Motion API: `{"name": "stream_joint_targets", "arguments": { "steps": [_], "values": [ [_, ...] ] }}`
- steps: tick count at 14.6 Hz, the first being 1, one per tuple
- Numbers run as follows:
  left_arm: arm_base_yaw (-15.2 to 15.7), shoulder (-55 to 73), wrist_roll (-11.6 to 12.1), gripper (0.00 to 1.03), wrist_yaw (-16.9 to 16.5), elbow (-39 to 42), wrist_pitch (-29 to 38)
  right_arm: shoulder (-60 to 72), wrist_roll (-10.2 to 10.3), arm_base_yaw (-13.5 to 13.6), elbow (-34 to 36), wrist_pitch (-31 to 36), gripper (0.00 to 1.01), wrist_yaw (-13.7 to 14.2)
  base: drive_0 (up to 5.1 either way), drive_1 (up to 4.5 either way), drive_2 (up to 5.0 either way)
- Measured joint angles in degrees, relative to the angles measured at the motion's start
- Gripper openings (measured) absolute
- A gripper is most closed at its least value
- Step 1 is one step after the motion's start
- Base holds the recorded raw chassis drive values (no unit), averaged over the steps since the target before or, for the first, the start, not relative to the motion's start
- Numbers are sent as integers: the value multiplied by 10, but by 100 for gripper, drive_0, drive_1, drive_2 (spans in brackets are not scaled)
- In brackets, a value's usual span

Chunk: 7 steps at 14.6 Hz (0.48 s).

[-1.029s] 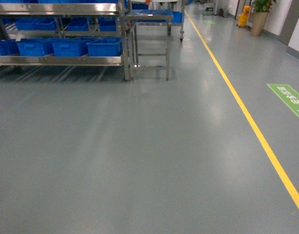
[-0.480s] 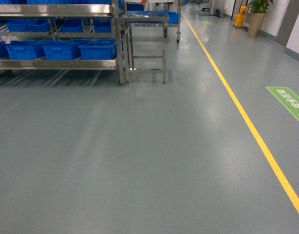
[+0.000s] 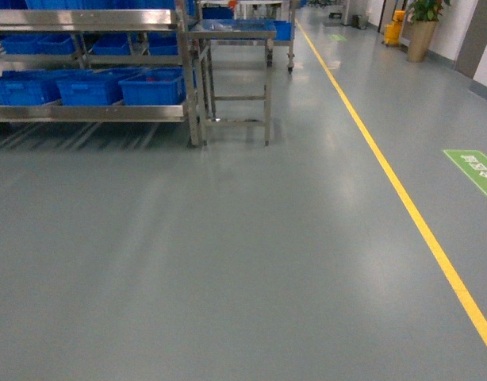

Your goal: Pick blue part to blue bin on bottom shelf

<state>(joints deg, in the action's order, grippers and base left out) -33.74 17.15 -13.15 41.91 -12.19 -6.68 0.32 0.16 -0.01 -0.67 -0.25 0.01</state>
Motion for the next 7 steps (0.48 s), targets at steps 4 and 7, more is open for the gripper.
{"name": "stream_joint_targets", "arguments": {
  "steps": [4,7],
  "values": [
    [0,1,0,43,-1,0,1,0,0,0,0,1,98,0,10,435,-416],
    [0,1,0,43,0,0,1,0,0,0,0,-1,98,1,10,436,-416]
  ]
}}
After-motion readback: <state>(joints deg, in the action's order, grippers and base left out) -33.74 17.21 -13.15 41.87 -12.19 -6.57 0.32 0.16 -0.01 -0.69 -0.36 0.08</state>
